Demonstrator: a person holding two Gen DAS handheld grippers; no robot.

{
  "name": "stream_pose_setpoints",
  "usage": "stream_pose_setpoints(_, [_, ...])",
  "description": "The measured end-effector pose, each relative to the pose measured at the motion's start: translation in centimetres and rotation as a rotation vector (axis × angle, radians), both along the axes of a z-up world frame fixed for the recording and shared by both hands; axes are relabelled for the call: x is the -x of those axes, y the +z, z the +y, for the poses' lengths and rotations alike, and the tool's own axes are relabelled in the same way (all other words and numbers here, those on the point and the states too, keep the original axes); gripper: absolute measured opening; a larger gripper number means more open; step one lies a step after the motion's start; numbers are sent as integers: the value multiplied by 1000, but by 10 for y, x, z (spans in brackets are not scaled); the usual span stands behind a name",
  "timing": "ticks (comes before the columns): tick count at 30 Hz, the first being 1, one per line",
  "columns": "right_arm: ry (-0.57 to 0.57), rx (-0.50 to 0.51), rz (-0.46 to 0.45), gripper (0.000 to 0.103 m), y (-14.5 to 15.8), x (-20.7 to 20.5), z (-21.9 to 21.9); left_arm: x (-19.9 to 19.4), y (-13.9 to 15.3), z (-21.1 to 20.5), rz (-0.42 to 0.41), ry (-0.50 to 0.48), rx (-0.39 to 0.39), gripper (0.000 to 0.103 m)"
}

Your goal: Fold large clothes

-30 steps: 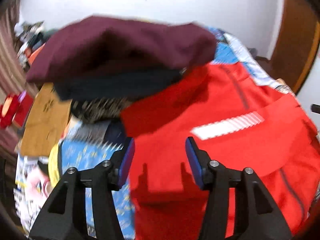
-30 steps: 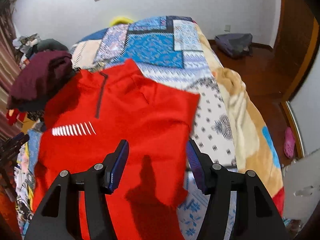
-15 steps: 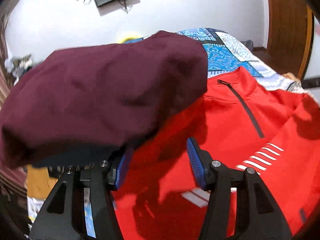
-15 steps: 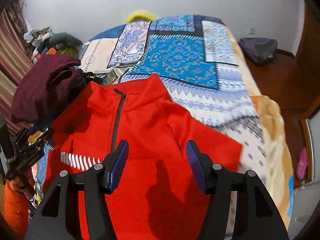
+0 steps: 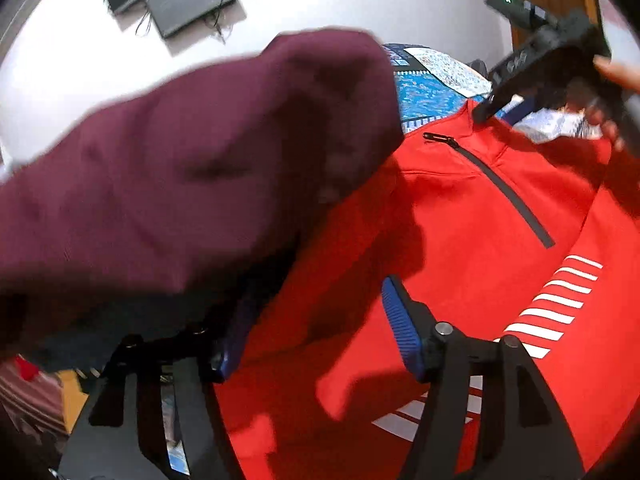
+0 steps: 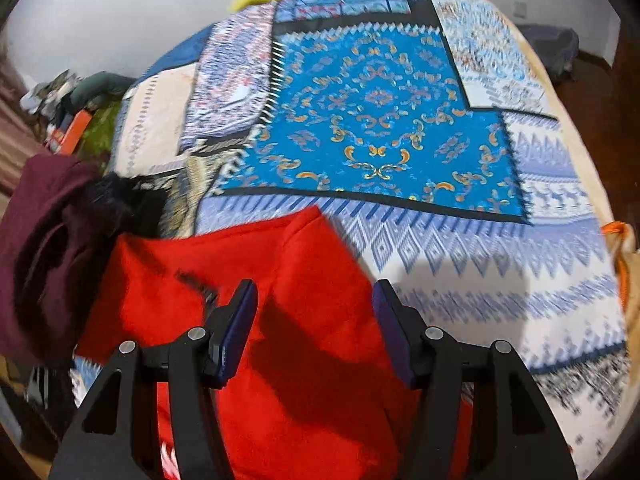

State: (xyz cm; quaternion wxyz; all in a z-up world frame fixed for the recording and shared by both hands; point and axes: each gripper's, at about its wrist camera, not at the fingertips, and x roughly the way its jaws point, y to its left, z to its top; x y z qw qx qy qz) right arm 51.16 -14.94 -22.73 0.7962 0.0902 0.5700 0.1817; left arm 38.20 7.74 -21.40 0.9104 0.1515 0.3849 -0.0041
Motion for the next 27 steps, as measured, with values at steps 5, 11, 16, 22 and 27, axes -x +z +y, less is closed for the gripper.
stream_pose_setpoints(5, [35,67,-48,26,-9,-2,16,-2,-1,3,-14,22,-34,37])
stream_pose_setpoints(11, [80,49,-125,13,26,31,14,-6,-3,23,67,52,94,2])
stream_pose_setpoints(16, [116,-8,-212,12,73,78,7,20,20,30,76,36,204,2])
stream_pose_setpoints(22, [199,-26,-299,12,114,157,9,67,33,29,98,36,252,2])
stream_pose_setpoints(27, [201,-36,-294,12,106,210,-4,100,23,42,146,73,272,2])
